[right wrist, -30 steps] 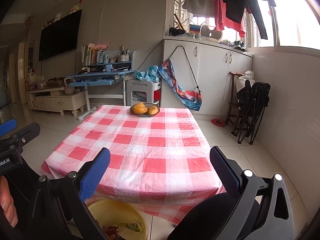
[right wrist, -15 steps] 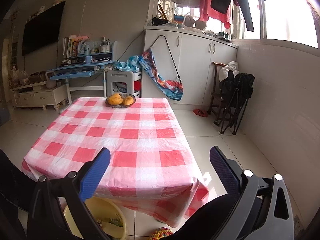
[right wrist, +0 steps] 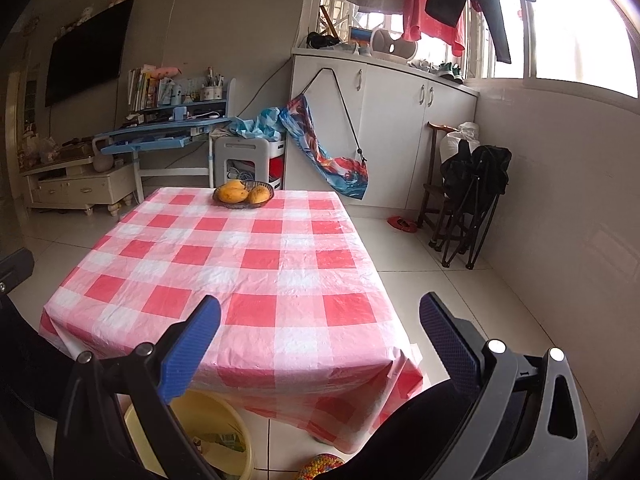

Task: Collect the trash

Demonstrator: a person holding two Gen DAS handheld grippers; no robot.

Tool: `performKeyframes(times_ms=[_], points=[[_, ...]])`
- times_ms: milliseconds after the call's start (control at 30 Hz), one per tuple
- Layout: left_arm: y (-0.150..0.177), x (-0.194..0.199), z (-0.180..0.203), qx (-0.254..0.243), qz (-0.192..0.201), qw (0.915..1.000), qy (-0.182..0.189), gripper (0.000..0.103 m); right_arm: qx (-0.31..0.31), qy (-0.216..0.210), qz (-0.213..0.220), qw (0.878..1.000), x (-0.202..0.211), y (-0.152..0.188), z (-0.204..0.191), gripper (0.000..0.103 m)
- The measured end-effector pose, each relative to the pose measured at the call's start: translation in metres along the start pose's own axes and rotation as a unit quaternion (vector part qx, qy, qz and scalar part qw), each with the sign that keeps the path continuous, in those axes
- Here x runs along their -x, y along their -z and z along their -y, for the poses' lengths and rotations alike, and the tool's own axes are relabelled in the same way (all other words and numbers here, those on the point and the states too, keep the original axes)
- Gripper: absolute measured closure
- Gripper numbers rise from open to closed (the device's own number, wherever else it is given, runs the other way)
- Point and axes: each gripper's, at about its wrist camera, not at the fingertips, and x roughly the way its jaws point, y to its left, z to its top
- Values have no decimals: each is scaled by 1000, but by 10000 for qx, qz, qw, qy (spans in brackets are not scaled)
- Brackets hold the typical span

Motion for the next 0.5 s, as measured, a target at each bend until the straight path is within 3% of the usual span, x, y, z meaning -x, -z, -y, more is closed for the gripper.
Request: performKeyframes(times_ms=[500], points=[[5,-4,5,-112,-38,9999,-4,7,175,-26,-38,9998,-3,1,-5,8]])
